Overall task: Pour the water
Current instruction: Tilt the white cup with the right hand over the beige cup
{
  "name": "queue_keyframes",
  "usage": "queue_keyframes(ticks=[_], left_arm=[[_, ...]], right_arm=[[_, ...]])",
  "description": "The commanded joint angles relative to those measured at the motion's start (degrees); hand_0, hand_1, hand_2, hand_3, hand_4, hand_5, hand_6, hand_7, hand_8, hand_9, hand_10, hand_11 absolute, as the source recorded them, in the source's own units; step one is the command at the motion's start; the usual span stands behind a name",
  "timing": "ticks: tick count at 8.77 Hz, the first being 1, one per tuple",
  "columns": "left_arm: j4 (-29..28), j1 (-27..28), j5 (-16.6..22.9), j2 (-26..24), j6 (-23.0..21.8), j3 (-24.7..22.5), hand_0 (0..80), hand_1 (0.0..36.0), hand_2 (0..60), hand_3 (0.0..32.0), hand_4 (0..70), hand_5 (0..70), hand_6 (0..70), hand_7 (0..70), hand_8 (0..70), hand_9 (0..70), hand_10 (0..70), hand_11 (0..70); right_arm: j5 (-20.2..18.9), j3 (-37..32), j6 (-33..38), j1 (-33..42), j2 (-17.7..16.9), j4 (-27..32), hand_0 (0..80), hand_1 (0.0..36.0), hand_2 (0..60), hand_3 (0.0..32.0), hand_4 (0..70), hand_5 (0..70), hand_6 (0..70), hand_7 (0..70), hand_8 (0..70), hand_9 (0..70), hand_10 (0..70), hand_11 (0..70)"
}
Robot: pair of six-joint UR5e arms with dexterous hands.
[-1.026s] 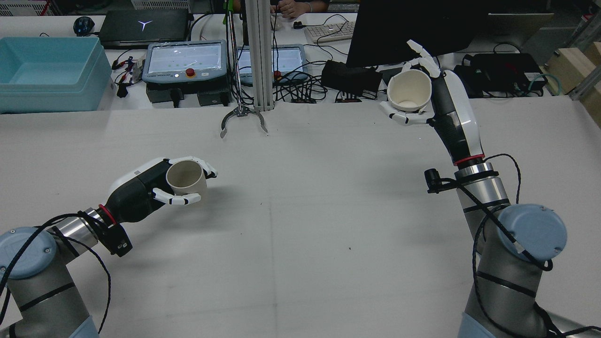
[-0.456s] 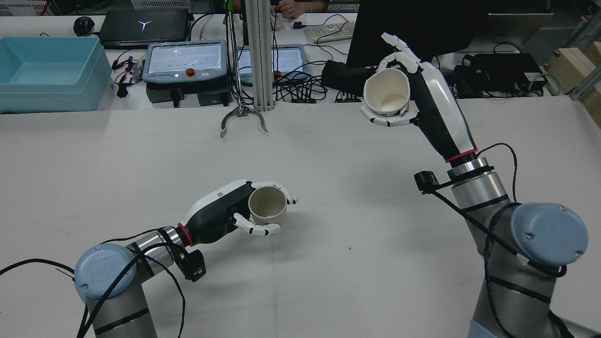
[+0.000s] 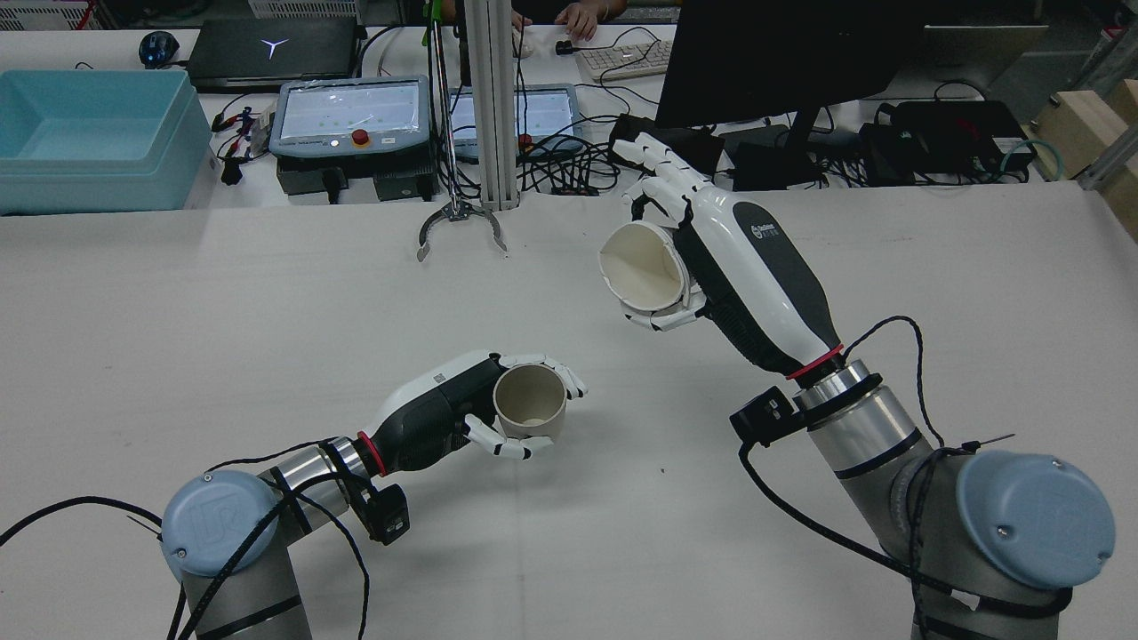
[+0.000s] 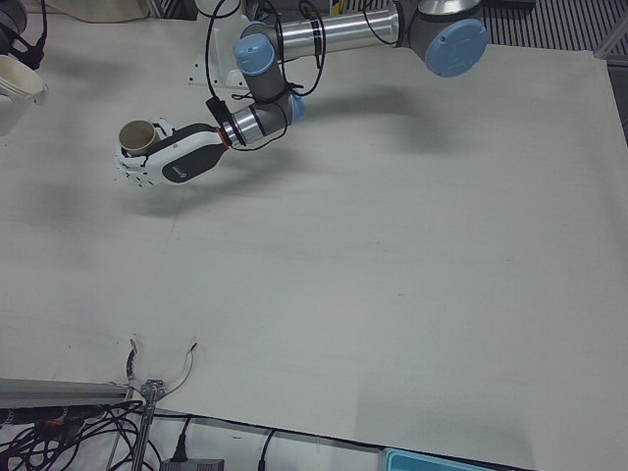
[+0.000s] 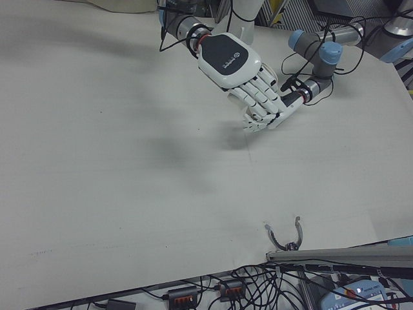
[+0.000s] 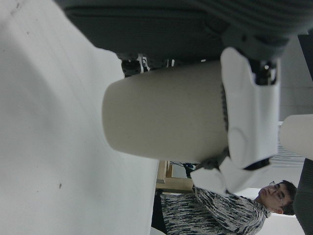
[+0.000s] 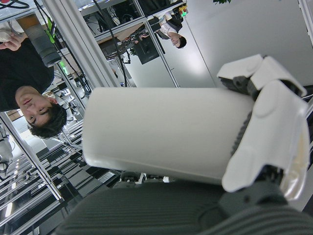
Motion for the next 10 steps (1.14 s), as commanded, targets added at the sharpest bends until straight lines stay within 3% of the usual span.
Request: queue_keyframes(ticks=[1,4,5,7,10], left_arm=[[0.0,0.0,0.1,0.0,0.0,0.1,53.1,36.0,60.0,0.0,47.4,70.0,24.0,34.5,18.2,27.0,9.5,16.3],[-0.2,0.3,0.1,-0.2,0.1,0.2,53.2,36.0,60.0,0.0,47.6,70.0,24.0,34.5,18.2,27.0,9.6,16.4],[-0.2,0.3,0.1,-0.2,0.2,0.4,53.2,36.0,60.0,0.0,47.4,70.0,24.0,34.3,18.3,27.1,9.6,16.5],[-0.2,0.3,0.1,-0.2,0.2,0.5,53.3,36.0,60.0,0.0,47.6,70.0,24.3,34.4,18.3,27.0,9.6,16.4],[-0.2,0.3,0.1,-0.2,0.1,0.4,52.5,36.0,60.0,0.0,47.8,70.0,24.4,34.4,18.3,27.0,9.6,16.3]], right_arm=[[-4.2,0.4,-2.1,0.4,0.4,-3.5,45.8,24.8,60.0,0.0,15.0,70.0,11.1,14.6,6.2,10.5,7.9,12.9],[-7.3,0.9,-2.1,3.9,0.3,-8.3,43.9,25.0,60.0,0.0,14.9,70.0,10.5,13.6,5.4,9.5,7.0,11.5],[-9.9,1.0,-2.1,6.0,0.4,-9.0,43.2,25.8,60.0,0.0,15.5,70.0,10.7,13.7,5.7,9.8,7.0,11.6],[-10.9,1.1,-2.1,6.9,0.4,-9.7,42.2,24.4,60.0,0.0,16.7,70.0,9.9,12.4,4.3,7.9,5.5,9.1],[-12.5,1.3,-2.1,7.7,0.9,-10.3,43.4,25.2,60.0,0.0,16.2,70.0,9.6,12.1,3.8,7.1,5.9,9.8]])
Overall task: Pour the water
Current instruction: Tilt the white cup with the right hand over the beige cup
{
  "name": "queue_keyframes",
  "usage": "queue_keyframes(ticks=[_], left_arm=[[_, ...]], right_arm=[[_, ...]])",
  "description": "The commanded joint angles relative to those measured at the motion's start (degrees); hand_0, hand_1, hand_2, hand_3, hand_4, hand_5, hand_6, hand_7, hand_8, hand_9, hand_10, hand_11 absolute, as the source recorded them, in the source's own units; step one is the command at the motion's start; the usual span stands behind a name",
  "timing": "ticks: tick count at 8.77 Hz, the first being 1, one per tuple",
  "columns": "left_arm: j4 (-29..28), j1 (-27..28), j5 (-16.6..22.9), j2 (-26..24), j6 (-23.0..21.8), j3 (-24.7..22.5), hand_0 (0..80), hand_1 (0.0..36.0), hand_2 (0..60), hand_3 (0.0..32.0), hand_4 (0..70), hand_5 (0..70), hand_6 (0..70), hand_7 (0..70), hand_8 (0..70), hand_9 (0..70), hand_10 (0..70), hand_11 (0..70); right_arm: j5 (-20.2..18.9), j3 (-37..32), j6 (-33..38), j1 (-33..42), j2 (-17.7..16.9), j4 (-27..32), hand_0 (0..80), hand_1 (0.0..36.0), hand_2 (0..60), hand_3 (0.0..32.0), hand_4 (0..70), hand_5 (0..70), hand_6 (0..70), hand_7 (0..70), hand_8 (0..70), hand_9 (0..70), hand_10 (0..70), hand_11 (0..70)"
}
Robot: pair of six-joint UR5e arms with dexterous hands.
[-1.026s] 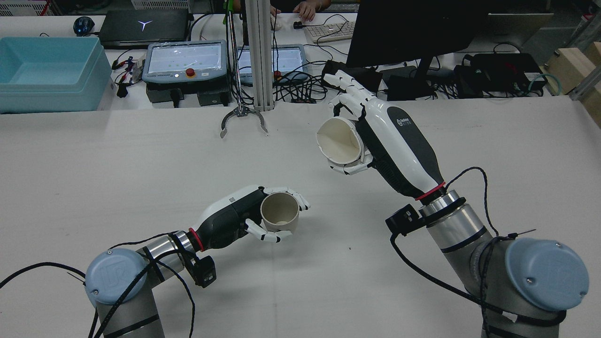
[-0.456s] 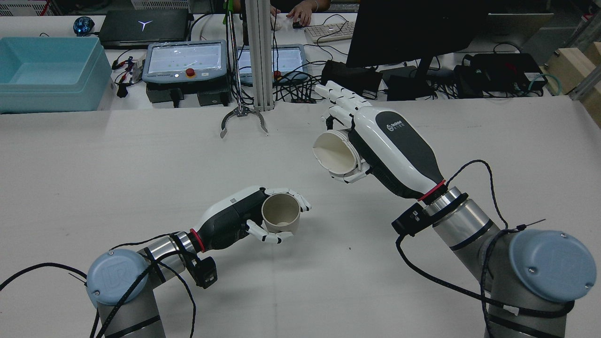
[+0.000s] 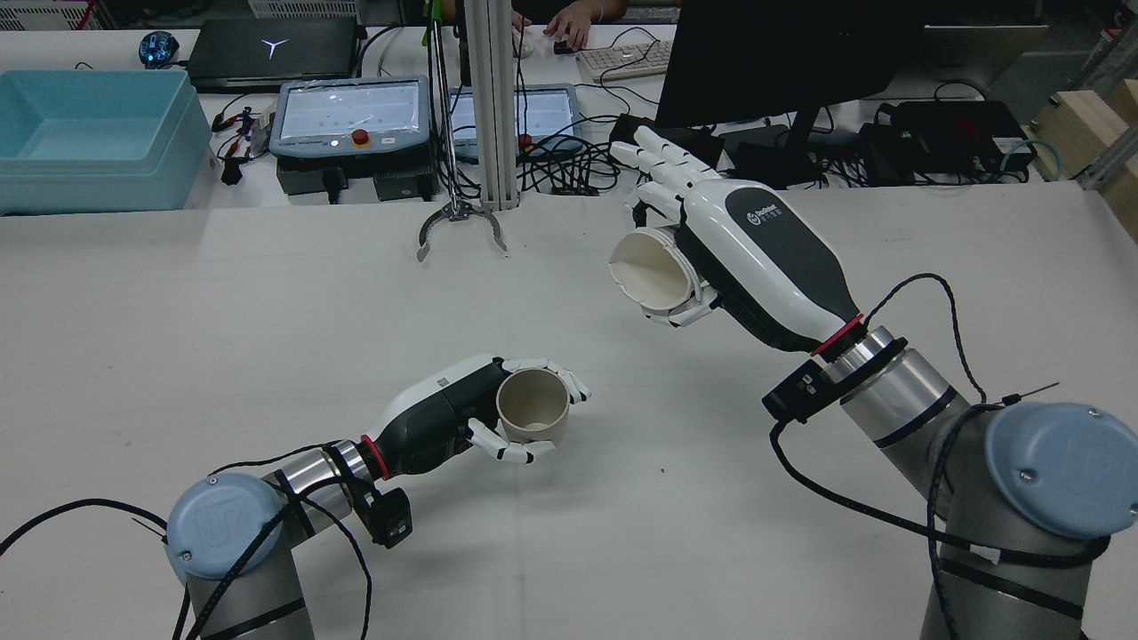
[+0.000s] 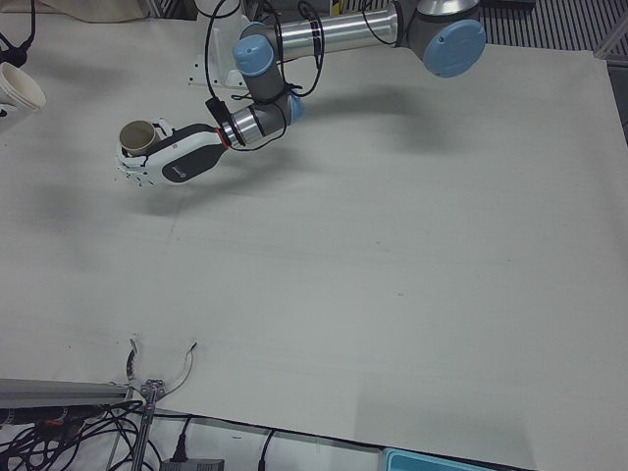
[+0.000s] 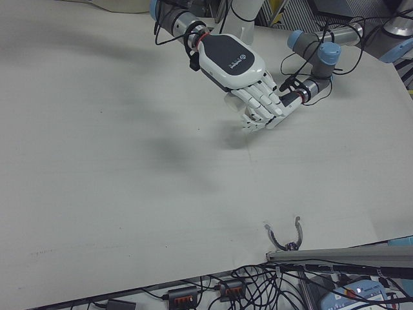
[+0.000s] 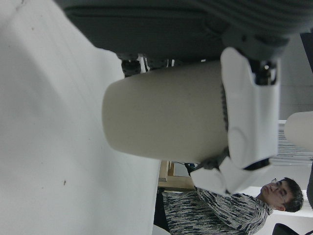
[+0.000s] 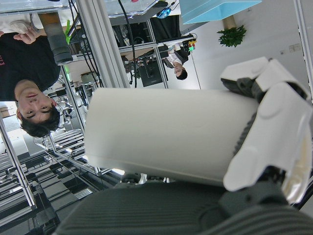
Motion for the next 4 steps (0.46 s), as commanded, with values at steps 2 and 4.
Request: queue_keyframes(ticks=[2,4], left_arm=[[-0.2,-1.0,0.0,0.8,-0.8,-0.2,52.5,36.0,60.0,0.0,47.7,70.0,24.3,34.2,18.1,26.7,9.5,16.2],[-1.4,-4.7,-0.1,5.6,-3.3,-0.5,51.9,36.0,60.0,0.0,47.0,70.0,23.6,33.9,18.0,26.7,9.7,16.5]], right_arm=[[0.5,1.0,1.8,2.5,0.0,-0.1,43.7,24.9,60.0,0.0,16.2,70.0,9.6,12.2,3.6,6.9,5.9,9.9],[5.7,1.3,11.2,3.5,-1.0,0.0,41.4,22.0,60.0,0.0,16.9,70.0,8.4,9.9,3.7,7.0,6.9,11.2]])
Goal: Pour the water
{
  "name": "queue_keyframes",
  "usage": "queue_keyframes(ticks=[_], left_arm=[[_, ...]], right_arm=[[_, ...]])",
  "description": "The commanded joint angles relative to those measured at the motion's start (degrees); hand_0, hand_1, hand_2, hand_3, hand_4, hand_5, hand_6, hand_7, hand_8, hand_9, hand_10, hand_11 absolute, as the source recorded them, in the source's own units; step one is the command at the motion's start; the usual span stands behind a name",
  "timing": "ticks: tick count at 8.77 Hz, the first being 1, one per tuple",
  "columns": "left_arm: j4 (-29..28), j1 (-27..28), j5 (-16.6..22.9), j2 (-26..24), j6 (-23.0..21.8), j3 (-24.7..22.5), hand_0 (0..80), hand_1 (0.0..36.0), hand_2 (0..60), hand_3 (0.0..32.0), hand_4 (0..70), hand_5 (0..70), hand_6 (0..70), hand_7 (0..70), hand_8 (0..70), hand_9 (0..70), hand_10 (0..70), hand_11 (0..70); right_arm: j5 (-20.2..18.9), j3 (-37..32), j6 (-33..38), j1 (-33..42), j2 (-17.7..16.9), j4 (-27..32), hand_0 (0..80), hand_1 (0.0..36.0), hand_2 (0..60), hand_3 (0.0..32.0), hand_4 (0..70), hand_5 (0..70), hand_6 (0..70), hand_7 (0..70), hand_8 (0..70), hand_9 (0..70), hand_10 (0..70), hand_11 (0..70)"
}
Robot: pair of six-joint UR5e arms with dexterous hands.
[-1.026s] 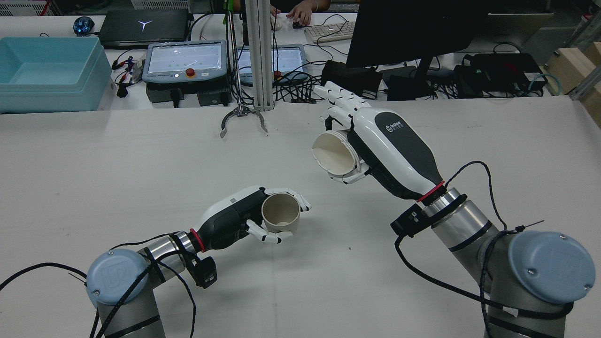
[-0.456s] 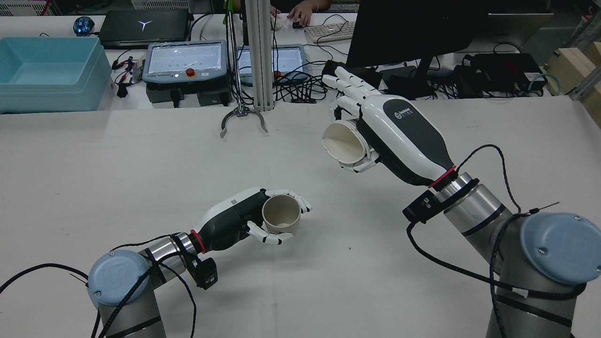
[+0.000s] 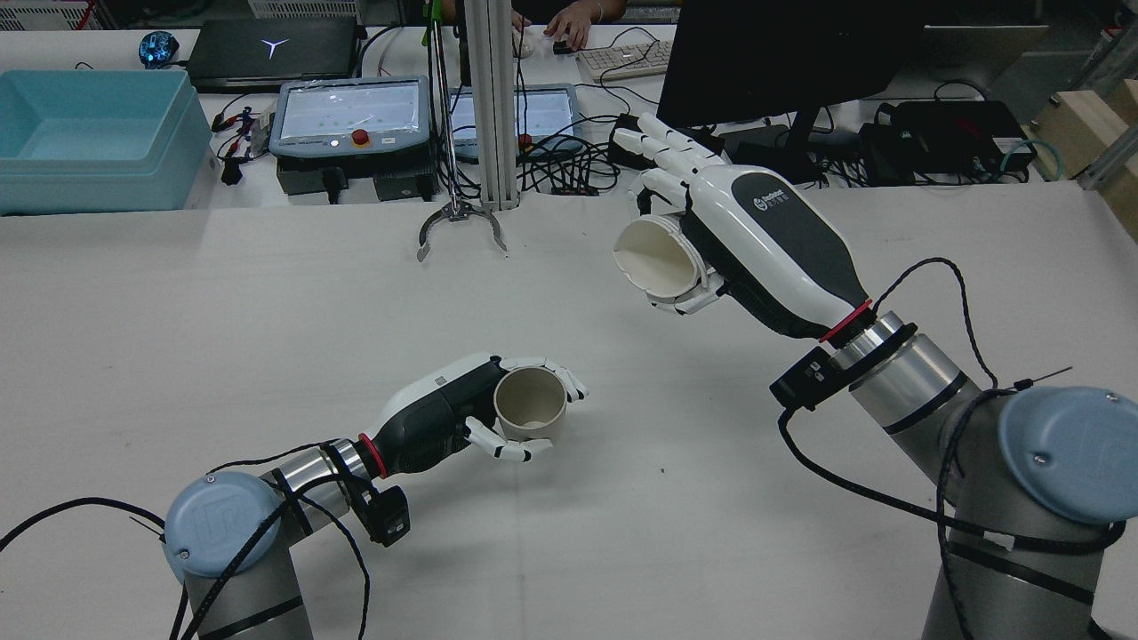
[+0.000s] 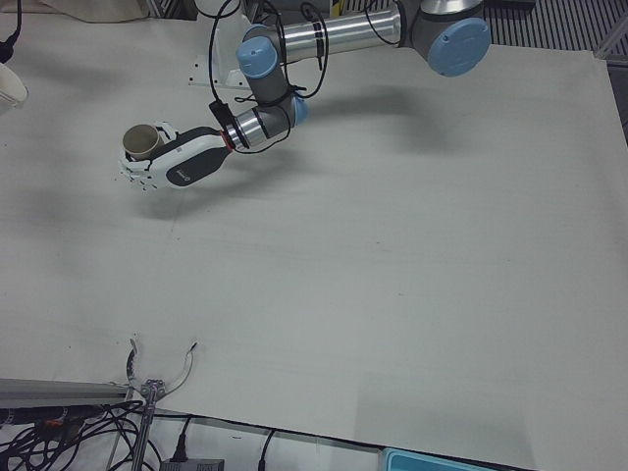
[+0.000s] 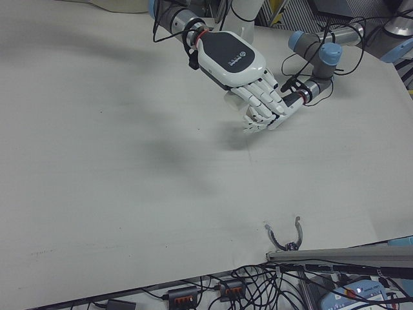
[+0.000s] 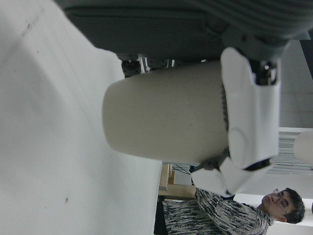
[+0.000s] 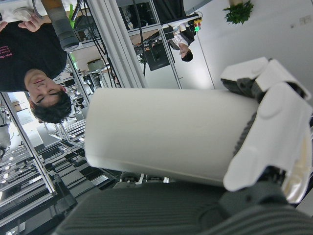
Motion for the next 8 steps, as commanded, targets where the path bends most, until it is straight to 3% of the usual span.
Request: queue_keyframes(ticks=[1,2,5,6,8], left_arm=[[-3.4,-6.0,-0.1,8.9,-3.5,-0.2,52.0,36.0,60.0,0.0,46.5,70.0,23.3,33.8,17.8,26.5,9.6,16.3],[-4.7,-10.5,-0.1,13.2,-4.0,-0.2,52.0,36.0,60.0,0.0,45.7,70.0,22.8,33.3,17.6,26.3,9.5,16.3],[-10.6,-20.4,0.0,24.7,-6.6,0.5,51.8,36.0,60.0,0.0,45.5,70.0,22.9,33.4,17.8,26.6,9.7,16.5],[-14.4,-23.9,-0.1,29.2,-6.6,1.9,51.7,36.0,60.0,0.0,45.5,70.0,22.9,33.3,17.8,26.6,9.7,16.5],[-20.5,-29.6,-0.3,32.8,-6.6,8.0,51.7,36.0,60.0,0.0,44.8,70.0,22.7,33.2,18.0,26.9,10.0,16.8]], right_arm=[[4.4,0.5,12.0,2.7,-1.5,0.1,41.1,21.5,60.0,0.0,17.3,70.0,8.1,9.8,3.7,7.1,7.2,11.5],[5.1,0.5,15.5,3.8,-2.7,0.2,41.3,21.8,60.0,0.0,17.2,70.0,7.8,9.7,3.6,7.0,7.7,12.2],[15.3,-0.3,32.2,4.3,-8.9,0.3,42.4,20.5,59.2,0.0,17.9,70.0,7.5,10.4,3.6,7.3,7.2,11.4],[16.4,-0.3,35.5,5.9,-10.5,0.2,42.3,20.0,56.6,0.0,17.3,70.0,7.2,10.0,3.8,7.5,7.5,12.0],[16.3,-0.3,40.2,7.3,-14.2,0.1,43.8,18.5,47.4,0.0,16.7,70.0,6.8,9.9,3.6,7.5,7.4,11.9]])
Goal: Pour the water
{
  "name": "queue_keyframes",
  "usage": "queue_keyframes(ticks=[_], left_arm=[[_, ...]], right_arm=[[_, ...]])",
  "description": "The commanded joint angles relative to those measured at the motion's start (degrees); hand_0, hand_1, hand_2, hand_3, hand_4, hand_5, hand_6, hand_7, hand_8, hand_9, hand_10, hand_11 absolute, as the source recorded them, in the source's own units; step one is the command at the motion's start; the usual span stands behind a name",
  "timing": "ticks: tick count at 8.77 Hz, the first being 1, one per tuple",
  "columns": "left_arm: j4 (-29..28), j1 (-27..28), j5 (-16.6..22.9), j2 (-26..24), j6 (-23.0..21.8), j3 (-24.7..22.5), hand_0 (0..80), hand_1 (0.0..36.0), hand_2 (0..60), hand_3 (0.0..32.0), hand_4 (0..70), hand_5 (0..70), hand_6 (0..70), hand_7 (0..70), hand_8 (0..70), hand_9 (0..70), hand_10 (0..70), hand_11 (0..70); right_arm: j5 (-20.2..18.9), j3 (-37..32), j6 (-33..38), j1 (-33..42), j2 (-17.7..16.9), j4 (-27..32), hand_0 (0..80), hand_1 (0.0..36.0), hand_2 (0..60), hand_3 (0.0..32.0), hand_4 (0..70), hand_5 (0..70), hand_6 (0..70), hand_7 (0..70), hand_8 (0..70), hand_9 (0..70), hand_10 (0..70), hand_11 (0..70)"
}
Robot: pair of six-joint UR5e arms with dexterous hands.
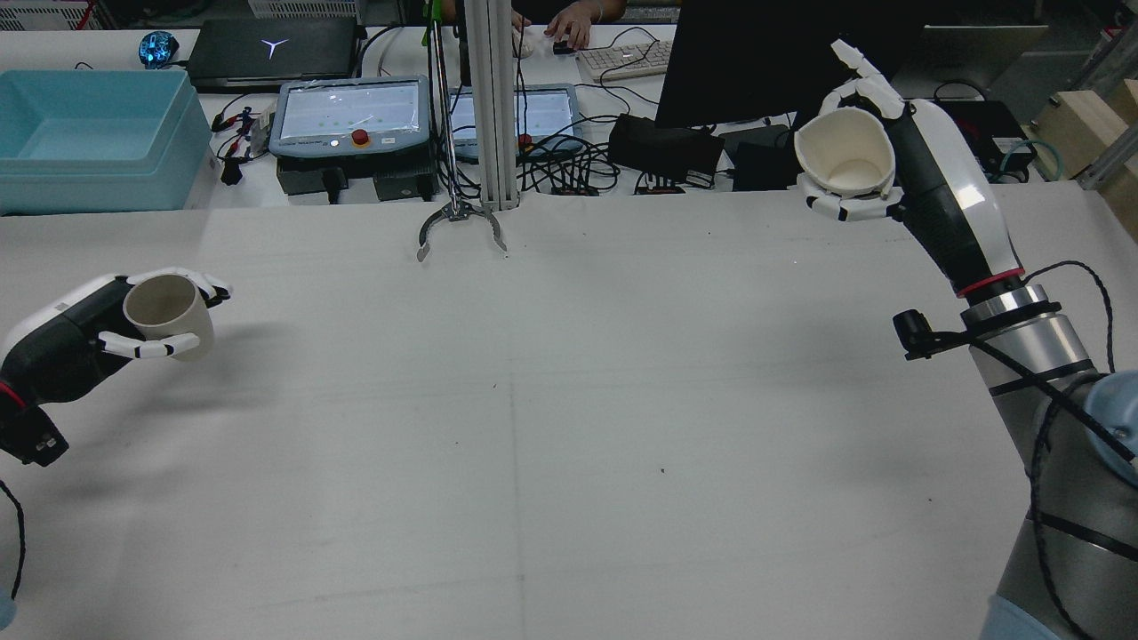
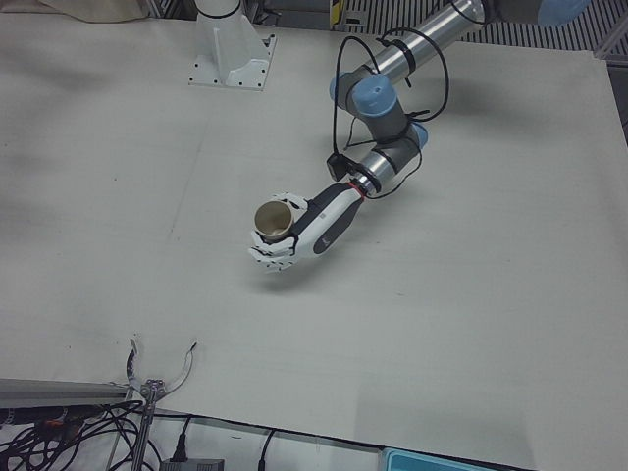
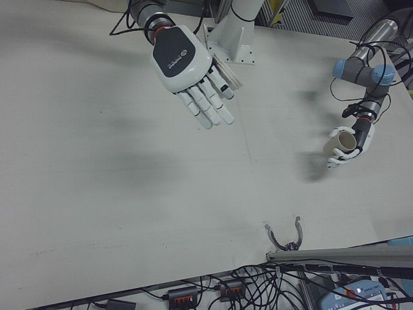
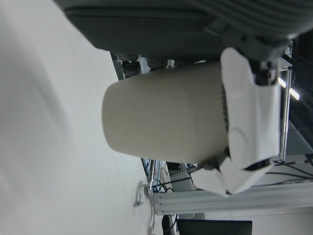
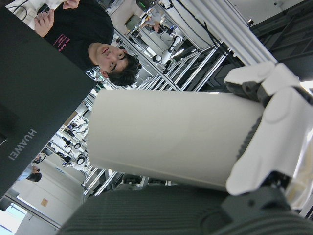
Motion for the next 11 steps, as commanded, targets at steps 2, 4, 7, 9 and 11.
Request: queue_keyframes(ticks=[2,4,7,9,11], left_arm=[[-14.9,-6.3,-6.5,4.7,-0.5,15.3,51.7,36.0,60.0,0.0,43.5,70.0,21.9,32.7,17.8,26.7,10.0,16.9],[-19.4,-5.9,-7.0,4.2,-0.5,21.8,51.5,36.0,60.0,0.0,42.9,70.0,21.2,32.3,17.5,26.4,9.8,16.7],[-20.8,-5.7,-6.9,3.2,-0.7,25.2,52.4,36.0,60.0,0.0,42.5,70.0,20.9,31.8,17.9,26.8,9.7,16.5],[-21.0,-5.8,-6.9,2.8,-0.7,25.2,53.2,36.0,60.0,0.0,43.1,70.0,21.4,32.0,18.2,27.0,9.7,16.6],[-21.7,-5.7,-6.7,2.9,-0.6,25.2,57.3,36.0,60.0,0.0,39.0,69.5,19.7,30.2,16.2,24.4,9.6,16.3]], right_arm=[[0.9,-0.1,6.0,1.4,-4.1,-0.2,44.1,18.6,46.8,0.0,16.3,70.0,6.4,9.6,3.4,7.1,7.1,11.5],[1.0,-0.3,5.8,0.9,-4.0,-0.2,44.0,18.4,46.1,0.0,16.1,70.0,6.4,9.8,3.4,7.1,7.1,11.4],[1.2,-1.0,5.8,0.6,-3.5,-0.1,44.1,18.2,45.5,0.0,16.3,70.0,6.8,10.4,3.5,7.5,7.2,11.6],[1.1,-1.0,5.8,0.7,-3.5,-0.1,44.2,18.2,45.1,0.0,16.3,70.0,6.9,10.6,3.5,7.4,7.1,11.4],[1.1,-1.0,5.9,0.7,-3.5,-0.1,44.0,18.1,44.9,0.0,15.9,70.0,6.7,10.6,3.4,7.3,7.2,11.5]])
